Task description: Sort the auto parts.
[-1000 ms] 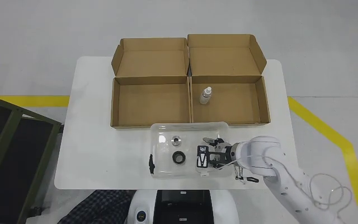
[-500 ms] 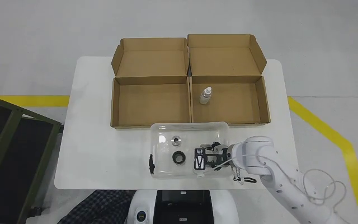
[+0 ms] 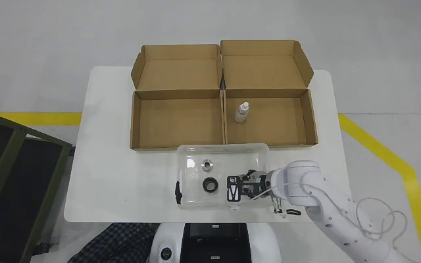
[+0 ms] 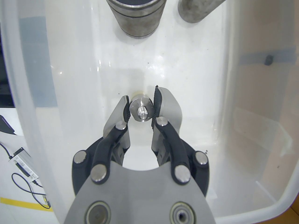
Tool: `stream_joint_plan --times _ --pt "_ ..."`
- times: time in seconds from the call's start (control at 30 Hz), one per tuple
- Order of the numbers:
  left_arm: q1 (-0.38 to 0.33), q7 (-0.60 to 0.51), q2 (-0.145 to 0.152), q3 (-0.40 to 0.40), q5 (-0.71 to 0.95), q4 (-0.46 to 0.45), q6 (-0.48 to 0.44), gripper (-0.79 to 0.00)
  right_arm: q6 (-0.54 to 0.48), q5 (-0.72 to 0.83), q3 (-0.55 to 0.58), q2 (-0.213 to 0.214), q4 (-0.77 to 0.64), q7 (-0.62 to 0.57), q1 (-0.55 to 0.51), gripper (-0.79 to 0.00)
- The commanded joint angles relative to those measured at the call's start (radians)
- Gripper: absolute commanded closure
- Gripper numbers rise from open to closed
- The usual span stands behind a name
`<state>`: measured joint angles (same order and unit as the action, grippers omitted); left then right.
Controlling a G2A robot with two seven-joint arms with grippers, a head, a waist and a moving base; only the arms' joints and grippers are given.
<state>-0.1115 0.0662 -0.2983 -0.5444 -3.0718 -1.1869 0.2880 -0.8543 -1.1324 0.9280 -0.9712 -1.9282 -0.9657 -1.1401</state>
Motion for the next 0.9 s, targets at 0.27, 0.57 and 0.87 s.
stream_joint_plan --times 0.27,0.57,0.87 --pt "0.0 0.0 0.0 0.0 0.0 0.0 0.0 -0.785 0.001 0.051 0.032 0.011 -0.068 0.046 -0.009 0.0" --pt "0.0 0.0 0.0 0.0 0.0 0.0 0.0 -0.785 0.021 0.091 0.064 0.013 -0.089 0.195 -0.013 0.0" --pt "0.0 0.0 0.0 0.0 0.0 0.0 0.0 -0.785 0.025 0.118 0.103 0.012 -0.082 0.416 -0.032 0.0"
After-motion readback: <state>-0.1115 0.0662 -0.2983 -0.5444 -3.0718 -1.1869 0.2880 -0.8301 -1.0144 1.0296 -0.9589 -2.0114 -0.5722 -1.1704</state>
